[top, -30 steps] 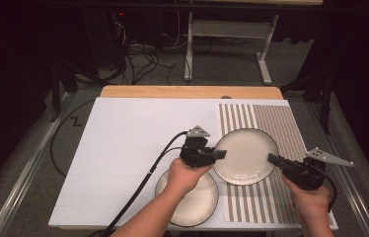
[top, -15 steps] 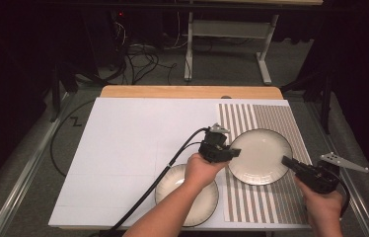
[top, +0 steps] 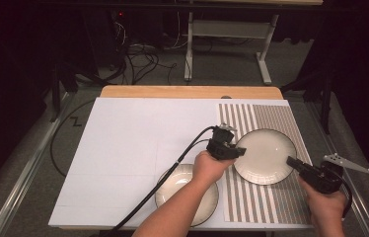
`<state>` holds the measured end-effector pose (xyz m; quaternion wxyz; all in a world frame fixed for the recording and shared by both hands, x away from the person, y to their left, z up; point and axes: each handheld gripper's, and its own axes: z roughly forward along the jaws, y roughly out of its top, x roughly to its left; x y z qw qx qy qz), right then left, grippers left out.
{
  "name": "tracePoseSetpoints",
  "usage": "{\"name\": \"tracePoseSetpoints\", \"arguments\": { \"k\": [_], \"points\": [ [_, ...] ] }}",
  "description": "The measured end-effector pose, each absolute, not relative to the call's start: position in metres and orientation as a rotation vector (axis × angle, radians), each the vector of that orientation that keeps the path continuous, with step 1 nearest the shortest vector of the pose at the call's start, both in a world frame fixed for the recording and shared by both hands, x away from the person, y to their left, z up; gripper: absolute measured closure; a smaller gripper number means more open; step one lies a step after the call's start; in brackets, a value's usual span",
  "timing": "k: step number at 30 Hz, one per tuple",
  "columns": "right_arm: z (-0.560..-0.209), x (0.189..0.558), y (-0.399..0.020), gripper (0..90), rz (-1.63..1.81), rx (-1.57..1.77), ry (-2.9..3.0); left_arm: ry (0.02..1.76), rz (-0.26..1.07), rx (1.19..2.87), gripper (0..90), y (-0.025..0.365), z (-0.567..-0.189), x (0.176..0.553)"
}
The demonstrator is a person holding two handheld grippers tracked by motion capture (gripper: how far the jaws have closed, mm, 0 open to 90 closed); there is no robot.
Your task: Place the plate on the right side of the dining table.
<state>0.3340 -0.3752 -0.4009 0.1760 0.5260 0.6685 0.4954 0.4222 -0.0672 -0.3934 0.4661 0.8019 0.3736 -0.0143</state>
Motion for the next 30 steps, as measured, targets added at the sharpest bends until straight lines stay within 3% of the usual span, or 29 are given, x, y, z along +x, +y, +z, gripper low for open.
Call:
{"name": "tracePoseSetpoints", "arguments": {
  "k": [15,21,30],
  "points": [
    [-0.406,0.335,-0.377,87.5,1.392,1.491,1.885,0.939,-0.021,1.982,72.6,-0.073,-0.395,0.425],
    [-0.407,0.336,-0.376,86.9,1.367,1.495,1.882,0.925,0.022,1.979,53.7,-0.069,-0.388,0.423],
    [-0.408,0.342,-0.375,85.3,1.332,1.511,1.887,0.862,0.086,1.962,41.5,-0.039,-0.372,0.407]
  ]
}}
